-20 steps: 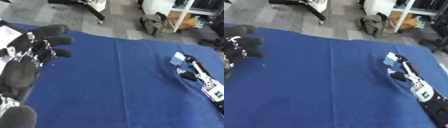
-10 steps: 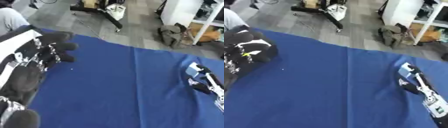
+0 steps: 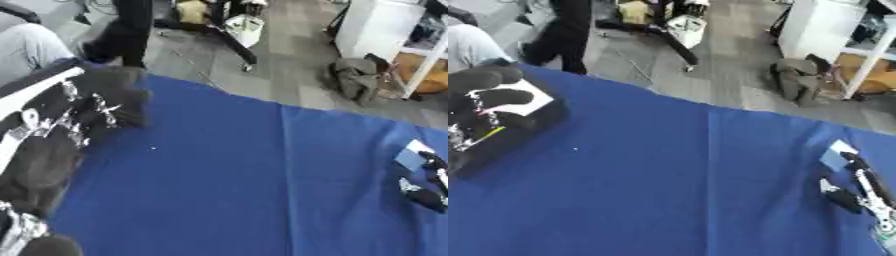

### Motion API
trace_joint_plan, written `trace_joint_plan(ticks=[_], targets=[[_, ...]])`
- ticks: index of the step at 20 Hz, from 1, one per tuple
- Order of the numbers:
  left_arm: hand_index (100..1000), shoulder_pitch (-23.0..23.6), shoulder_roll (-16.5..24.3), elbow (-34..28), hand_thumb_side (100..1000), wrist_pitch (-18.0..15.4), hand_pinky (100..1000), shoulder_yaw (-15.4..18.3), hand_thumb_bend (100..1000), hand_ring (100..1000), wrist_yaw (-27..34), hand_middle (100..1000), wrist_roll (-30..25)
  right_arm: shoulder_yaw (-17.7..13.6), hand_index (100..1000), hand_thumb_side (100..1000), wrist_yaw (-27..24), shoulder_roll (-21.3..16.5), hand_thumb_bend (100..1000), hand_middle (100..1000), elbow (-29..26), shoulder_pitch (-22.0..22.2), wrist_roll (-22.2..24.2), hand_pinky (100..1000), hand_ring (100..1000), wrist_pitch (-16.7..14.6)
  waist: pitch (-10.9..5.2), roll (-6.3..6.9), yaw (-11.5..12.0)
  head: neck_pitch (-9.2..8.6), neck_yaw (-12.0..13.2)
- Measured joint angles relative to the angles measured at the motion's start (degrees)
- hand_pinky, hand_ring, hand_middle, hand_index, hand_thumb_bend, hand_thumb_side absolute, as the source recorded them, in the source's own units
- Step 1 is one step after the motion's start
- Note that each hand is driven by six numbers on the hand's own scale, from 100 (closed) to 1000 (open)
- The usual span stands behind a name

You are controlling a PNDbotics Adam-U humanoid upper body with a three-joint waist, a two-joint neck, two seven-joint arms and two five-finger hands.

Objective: Pick up the objects with one hand, pass them to the other hand, and then place them into the box on the other side of the table.

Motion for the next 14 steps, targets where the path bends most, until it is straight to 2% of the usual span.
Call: trace_joint_plan(ticks=[6, 14], targets=[[827, -0.59, 0.47, 0.0, 575, -0.34, 736, 0.23, 1000, 804, -0.39, 814, -0.12, -0.7, 997, 388, -1.22, -0.57, 100, 996, 0.56, -0.13, -1.46, 794, 910, 0.46, 0.51, -0.03, -0.3, -0.8, 0.0], [827, 0.28, 0.43, 0.0, 576, -0.22, 735, 0.23, 1000, 805, -0.41, 816, 0.0, -1.05, 997, 345, -1.99, -0.91, 100, 987, 0.31, 0.92, -1.91, 793, 904, 0.11, 0.43, 0.68, -1.44, -0.39, -0.62]])
